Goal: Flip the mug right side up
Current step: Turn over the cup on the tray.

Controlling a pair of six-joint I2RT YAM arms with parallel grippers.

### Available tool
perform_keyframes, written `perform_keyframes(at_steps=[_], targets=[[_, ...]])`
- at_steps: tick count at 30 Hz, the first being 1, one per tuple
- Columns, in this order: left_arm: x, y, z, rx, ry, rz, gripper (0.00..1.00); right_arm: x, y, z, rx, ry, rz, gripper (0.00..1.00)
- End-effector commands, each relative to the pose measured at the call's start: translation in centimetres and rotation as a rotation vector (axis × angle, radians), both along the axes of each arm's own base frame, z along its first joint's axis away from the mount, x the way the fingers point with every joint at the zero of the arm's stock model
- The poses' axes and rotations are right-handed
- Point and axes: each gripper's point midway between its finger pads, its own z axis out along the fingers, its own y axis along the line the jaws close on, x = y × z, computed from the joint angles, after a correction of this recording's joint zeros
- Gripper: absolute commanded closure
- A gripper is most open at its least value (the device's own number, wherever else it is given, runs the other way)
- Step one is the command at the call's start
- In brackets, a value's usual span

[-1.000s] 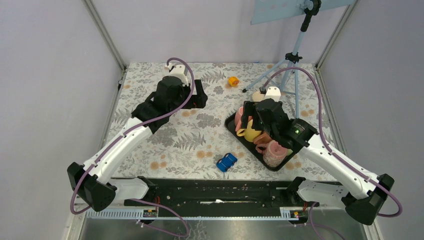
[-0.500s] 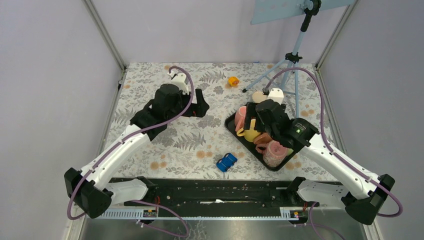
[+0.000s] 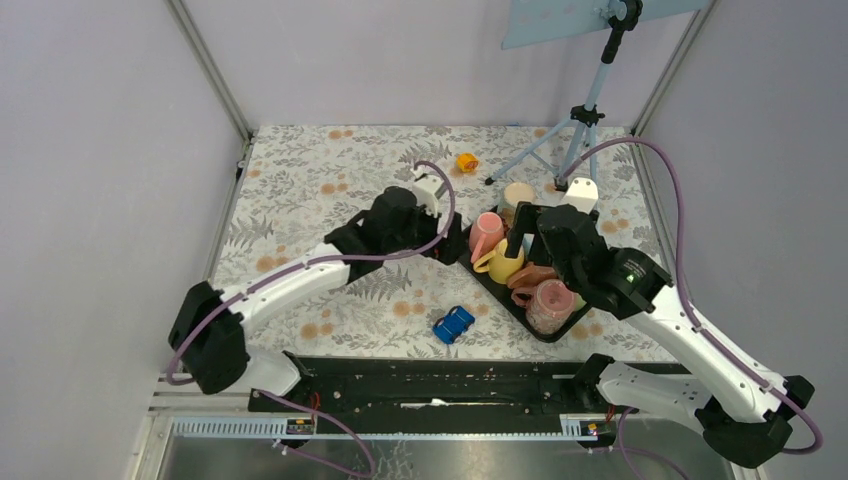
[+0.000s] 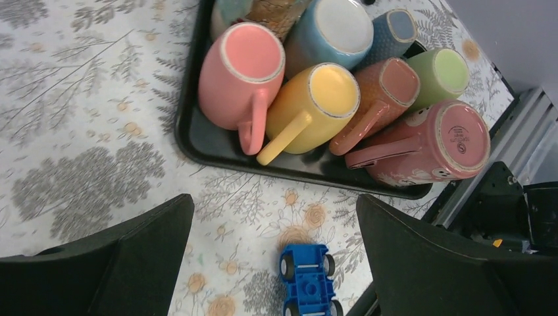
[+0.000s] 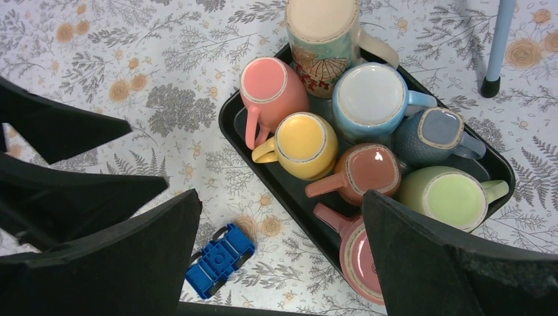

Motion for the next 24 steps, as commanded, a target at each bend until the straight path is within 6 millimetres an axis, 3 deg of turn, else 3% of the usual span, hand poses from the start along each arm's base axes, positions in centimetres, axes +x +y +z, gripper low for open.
perform_keyframes(at_steps=[1, 3, 6, 16, 24], targets=[[0.8, -3.9, 1.4, -0.081, -0.125, -0.131, 0.01, 0.3, -0.9, 2.7, 0.019, -0.074, -0.044, 0.00], [0.9, -5.0, 0.5, -0.064, -0.136, -0.157, 0.01, 0.2, -1.1, 3.6, 0.033, -0.095, -0.043, 0.00], [2.6, -5.9, -1.1, -0.020, -0.101, -0.095, 0.02, 0.0, -1.4, 4.6, 0.045, -0.118, -0.042, 0.00], [5.1, -6.9, -5.8, 0.091, 0.014, 0.080, 0.17, -0.4, -1.3, 4.6, 0.068, -0.116, -0.024, 0.00], [6.5, -7.5, -7.2, 0.149, 0.001, 0.121, 0.29, -0.5, -0.7, 4.5, 0.081, -0.107, 0.002, 0.00]])
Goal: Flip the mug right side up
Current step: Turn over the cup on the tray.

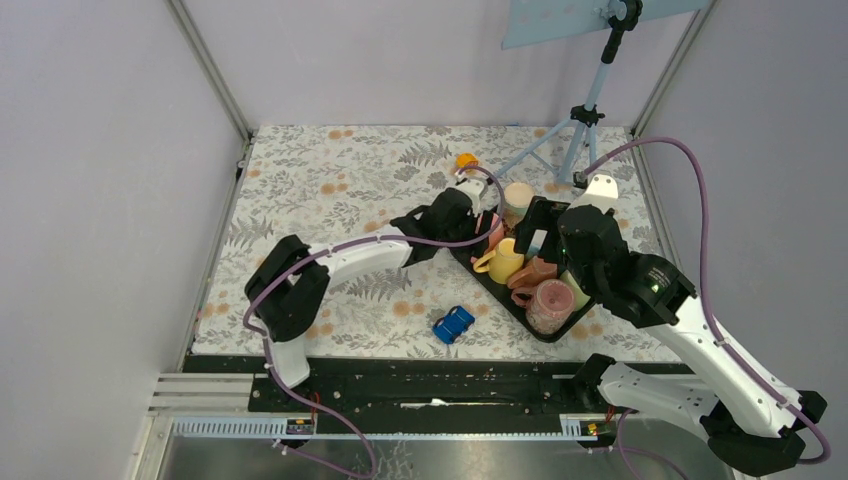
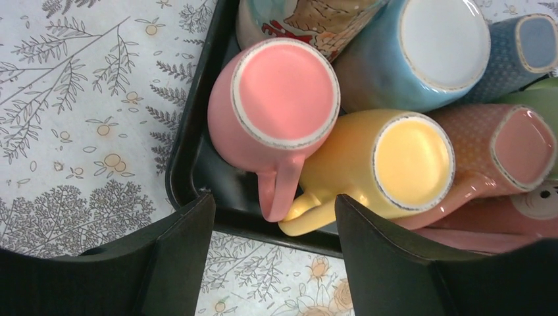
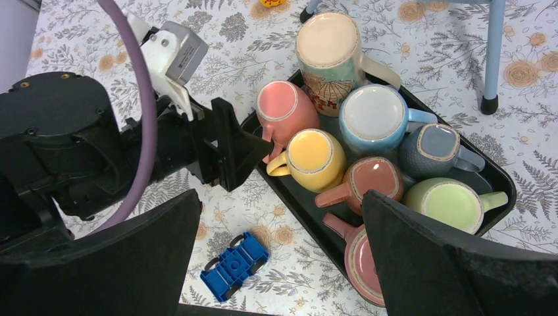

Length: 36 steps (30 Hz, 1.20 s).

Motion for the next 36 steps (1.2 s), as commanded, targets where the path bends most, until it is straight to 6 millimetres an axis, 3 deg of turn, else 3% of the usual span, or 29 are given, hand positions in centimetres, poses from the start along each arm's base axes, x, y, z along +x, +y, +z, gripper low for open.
perform_keyframes(at_steps=[1, 20, 29, 36], targets=[[1.8, -0.9, 1.4, -0.001, -0.054, 0.044, 0.31, -0.1, 0.3, 1.1, 0.022, -0.025, 0.015, 0.00], [3.0, -2.2, -3.2, 0.115, -0.001, 0.045, 0.50, -0.1, 0.2, 1.5, 0.021, -0.039, 0.018, 0.00], [3.2, -2.5, -3.6, 0.122, -0.005, 0.034, 0.65, 0.0, 0.5, 1.2, 0.019, -0.032, 0.030, 0.00], [3.2, -2.8, -1.8, 0.091, -0.047, 0.013, 0.84, -0.1, 0.8, 0.9, 0.029, -0.027, 0.038, 0.00]])
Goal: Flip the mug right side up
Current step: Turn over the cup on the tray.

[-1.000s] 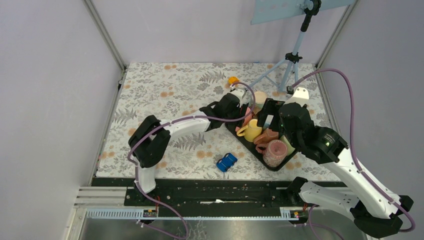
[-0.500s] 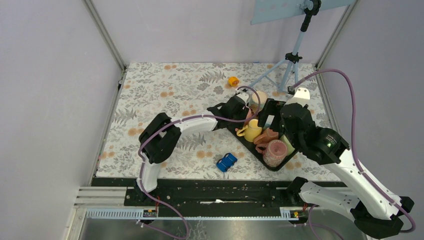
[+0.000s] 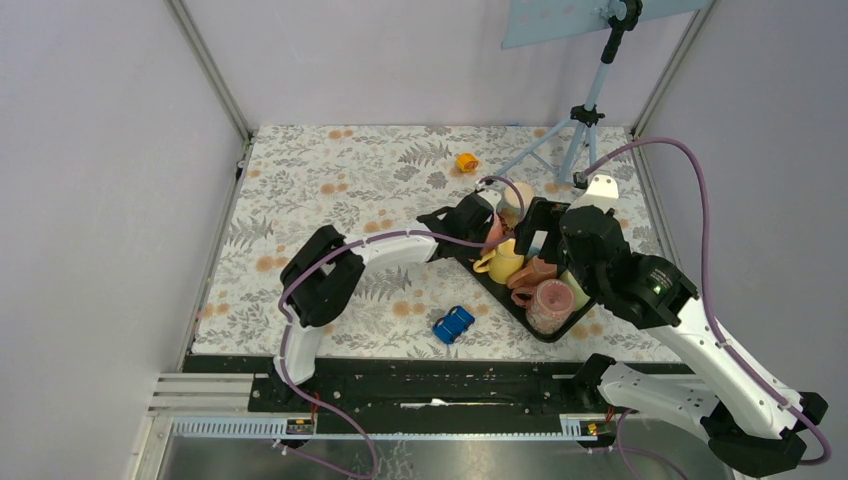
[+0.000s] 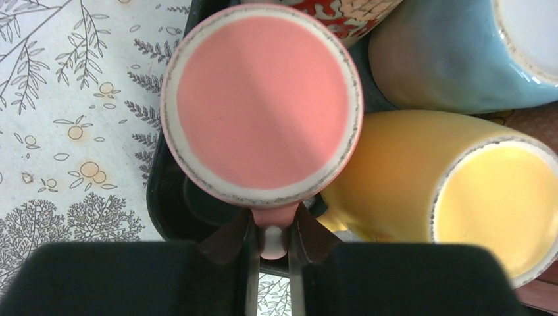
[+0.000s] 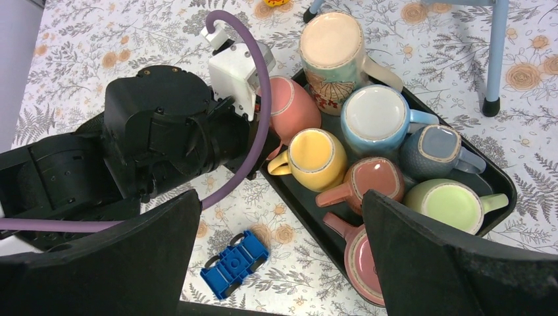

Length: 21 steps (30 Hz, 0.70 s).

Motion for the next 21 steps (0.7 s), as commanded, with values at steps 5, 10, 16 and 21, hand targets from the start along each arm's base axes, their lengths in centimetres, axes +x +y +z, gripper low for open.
perform_keyframes(at_steps=[5, 10, 16, 21], targets=[[2.0, -1.5, 5.6, -0.127, -0.138, -0.002, 1.00, 0.1, 1.0, 0.6, 0.033, -0.019, 0.032, 0.00], [1.9, -1.4, 8.9, -0.193, -0.198, -0.004, 1.00, 0.2, 1.4, 0.5, 0.043, -0.017, 0.043, 0.00], [1.7, -1.3, 12.2, -0.263, -0.245, -0.014, 1.00, 0.3, 1.7, 0.4, 0.047, -0.017, 0.051, 0.00], [1.7, -0.7, 14.1, -0.314, -0.250, 0.004, 1.00, 0.4, 2.1, 0.3, 0.055, -0.015, 0.062, 0.00]])
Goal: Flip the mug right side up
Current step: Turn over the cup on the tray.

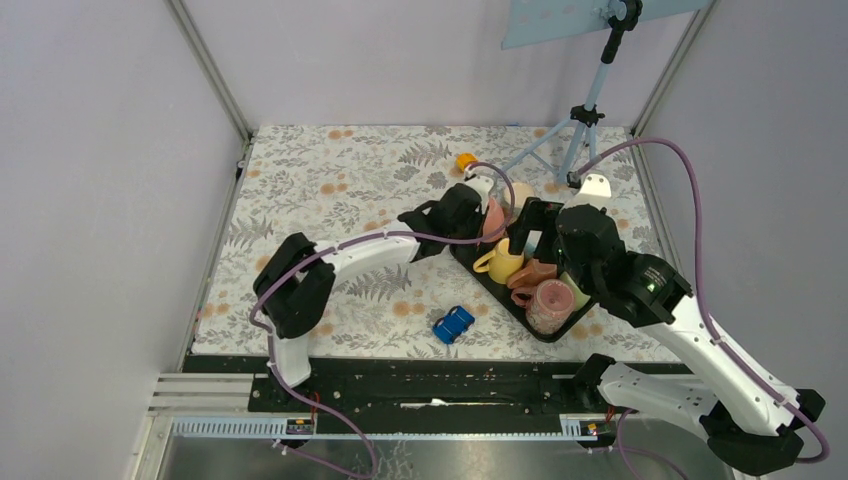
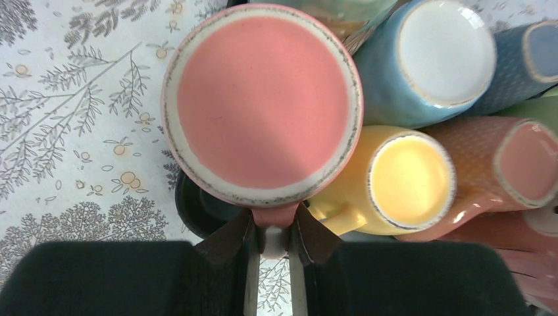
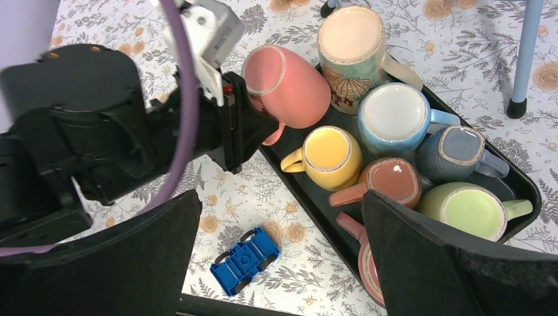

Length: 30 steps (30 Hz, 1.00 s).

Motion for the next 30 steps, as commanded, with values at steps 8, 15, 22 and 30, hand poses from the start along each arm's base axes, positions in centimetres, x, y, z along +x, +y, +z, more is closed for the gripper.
perform_keyframes(at_steps=[8, 15, 22, 30], targets=[[1.7, 1.8, 13.6, -0.360, -0.115, 0.011, 1.00, 1.4, 5.5, 0.8, 0.143, -0.020, 0.162, 0.00], [2.1, 5.0, 18.1, -0.470, -0.089, 0.010, 1.00, 4.7, 8.5, 2.2, 0.551, -0.013, 0.437, 0.00], [1.0, 6.9, 23.7, -0.620, -0.066, -0.057, 1.00, 4.9, 10.7, 3.0, 0.706, -0.039, 0.584, 0.00], [-0.7, 8.9, 29.1, -0.899, 0.004, -0.160, 1.00, 5.1, 11.8, 4.1, 0.810, -0.076, 0.644, 0.01]])
